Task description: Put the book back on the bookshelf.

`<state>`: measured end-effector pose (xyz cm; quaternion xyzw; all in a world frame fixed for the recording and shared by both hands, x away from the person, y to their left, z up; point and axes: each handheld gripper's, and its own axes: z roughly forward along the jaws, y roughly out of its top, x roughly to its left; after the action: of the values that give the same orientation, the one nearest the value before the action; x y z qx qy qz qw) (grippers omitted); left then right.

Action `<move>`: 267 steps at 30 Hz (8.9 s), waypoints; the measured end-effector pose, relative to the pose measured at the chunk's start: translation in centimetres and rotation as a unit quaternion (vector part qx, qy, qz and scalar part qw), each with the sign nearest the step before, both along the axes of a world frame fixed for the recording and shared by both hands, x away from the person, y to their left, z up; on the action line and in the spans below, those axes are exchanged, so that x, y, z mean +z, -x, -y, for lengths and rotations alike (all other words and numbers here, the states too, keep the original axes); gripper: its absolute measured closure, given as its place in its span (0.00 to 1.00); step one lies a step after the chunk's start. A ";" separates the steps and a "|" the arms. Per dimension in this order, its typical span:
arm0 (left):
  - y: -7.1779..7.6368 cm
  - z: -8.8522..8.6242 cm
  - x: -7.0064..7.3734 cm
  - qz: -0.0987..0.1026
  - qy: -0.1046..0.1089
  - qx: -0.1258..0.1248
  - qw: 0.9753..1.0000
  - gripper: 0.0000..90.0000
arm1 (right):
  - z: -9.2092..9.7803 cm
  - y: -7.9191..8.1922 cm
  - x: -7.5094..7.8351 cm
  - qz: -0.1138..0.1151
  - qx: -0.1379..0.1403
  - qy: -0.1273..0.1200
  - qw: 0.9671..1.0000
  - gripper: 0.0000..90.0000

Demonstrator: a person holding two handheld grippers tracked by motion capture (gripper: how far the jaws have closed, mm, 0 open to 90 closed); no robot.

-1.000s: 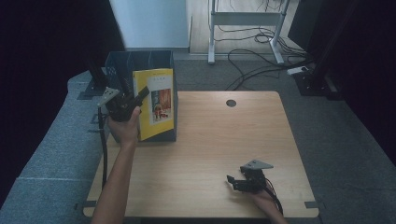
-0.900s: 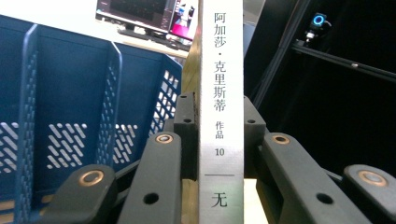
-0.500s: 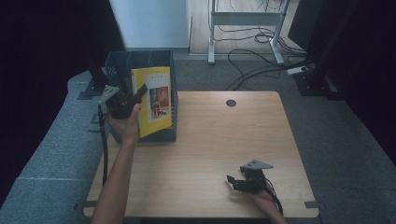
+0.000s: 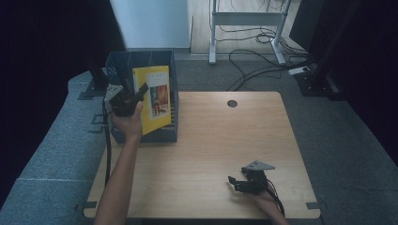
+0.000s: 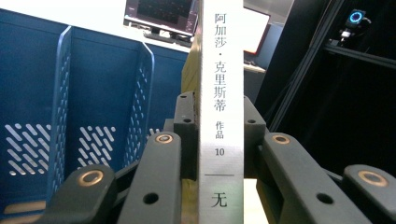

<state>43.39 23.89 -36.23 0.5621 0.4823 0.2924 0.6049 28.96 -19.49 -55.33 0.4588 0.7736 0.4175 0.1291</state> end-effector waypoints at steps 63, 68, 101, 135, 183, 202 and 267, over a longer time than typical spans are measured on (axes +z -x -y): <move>-8.1 4.2 -5.4 -0.033 -0.048 0.079 0.995 0.84 | -0.1 0.3 -0.1 0.006 0.001 0.004 1.000 0.28; -8.1 4.4 -5.3 -0.026 -0.056 0.082 0.995 0.84 | -0.1 0.3 -0.1 0.006 0.002 0.003 1.000 0.28; -7.1 4.3 -6.0 -0.062 -0.087 0.050 0.993 0.83 | -0.3 0.4 -0.1 0.008 0.006 0.013 1.000 0.28; -2.1 3.6 -6.8 -0.071 -0.125 0.024 0.989 0.81 | -0.6 0.3 -0.1 0.011 0.009 0.020 1.000 0.28; -1.9 3.8 -6.7 -0.071 -0.132 0.028 0.988 0.84 | -0.7 0.4 -0.1 0.012 0.014 0.025 1.000 0.27; -4.7 3.9 -5.4 -0.064 -0.113 0.055 0.990 0.84 | -0.6 0.4 -0.1 0.013 0.012 0.022 1.000 0.28; -8.4 8.4 -6.9 -0.050 -0.133 0.047 0.989 0.73 | -0.5 0.7 -0.1 0.012 0.010 0.021 1.000 0.28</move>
<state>51.81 15.53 -43.13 0.6286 0.4945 0.3536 0.4852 28.26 -18.95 -55.41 0.4431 0.7852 0.4078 0.1444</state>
